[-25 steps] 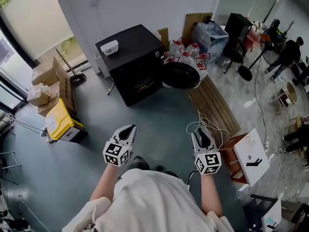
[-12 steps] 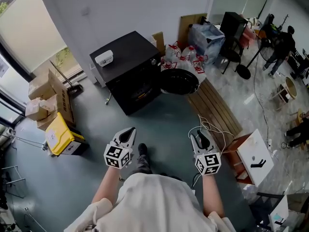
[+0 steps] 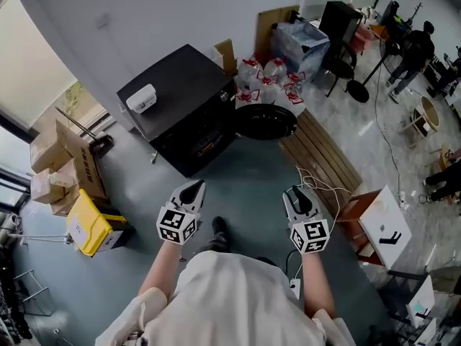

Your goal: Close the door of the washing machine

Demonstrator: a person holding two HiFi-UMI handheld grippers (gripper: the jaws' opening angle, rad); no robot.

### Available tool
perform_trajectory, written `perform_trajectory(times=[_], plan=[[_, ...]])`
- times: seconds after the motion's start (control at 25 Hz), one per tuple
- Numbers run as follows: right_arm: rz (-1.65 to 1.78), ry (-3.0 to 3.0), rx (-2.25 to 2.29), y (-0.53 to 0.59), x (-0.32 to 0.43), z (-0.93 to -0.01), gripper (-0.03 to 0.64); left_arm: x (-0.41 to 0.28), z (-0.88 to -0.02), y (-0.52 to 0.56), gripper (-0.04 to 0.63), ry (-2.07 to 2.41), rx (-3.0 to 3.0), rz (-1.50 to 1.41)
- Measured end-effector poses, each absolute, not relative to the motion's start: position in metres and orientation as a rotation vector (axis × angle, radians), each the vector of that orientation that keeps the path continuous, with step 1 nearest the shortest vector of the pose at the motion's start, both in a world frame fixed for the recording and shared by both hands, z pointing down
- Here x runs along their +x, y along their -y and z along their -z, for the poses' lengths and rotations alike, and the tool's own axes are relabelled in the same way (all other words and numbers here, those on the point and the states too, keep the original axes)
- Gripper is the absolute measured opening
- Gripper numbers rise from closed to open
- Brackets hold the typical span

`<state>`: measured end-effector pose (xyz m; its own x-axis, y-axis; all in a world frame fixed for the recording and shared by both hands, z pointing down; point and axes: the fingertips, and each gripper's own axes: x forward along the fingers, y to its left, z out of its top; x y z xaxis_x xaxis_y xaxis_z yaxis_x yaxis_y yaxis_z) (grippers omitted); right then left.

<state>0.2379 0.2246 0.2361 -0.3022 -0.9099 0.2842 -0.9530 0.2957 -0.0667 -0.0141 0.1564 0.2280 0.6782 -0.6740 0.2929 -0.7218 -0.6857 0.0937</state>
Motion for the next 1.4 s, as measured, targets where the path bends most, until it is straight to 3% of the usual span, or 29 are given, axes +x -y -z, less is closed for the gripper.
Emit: perform_trajectory(times=[0.44, 0.8, 1.4], plan=[[-0.385, 2.279, 1.787, -0.115, 0.192, -0.249, 0.147, -0.038, -0.246, -0.026, 0.009, 0.991, 2.767, -0.444], [-0.430, 2.222, 1.738, -0.073, 0.183, -0.266, 0.147, -0.031, -0.261, 0.019, 0.009, 0.932, 2.740, -0.461], [-0.448, 2.290, 1.438, 0.023, 0.238, -0.347, 0.147, 0.054, -0.332, 0.082, 0.009, 1.028, 2.604, -0.481]])
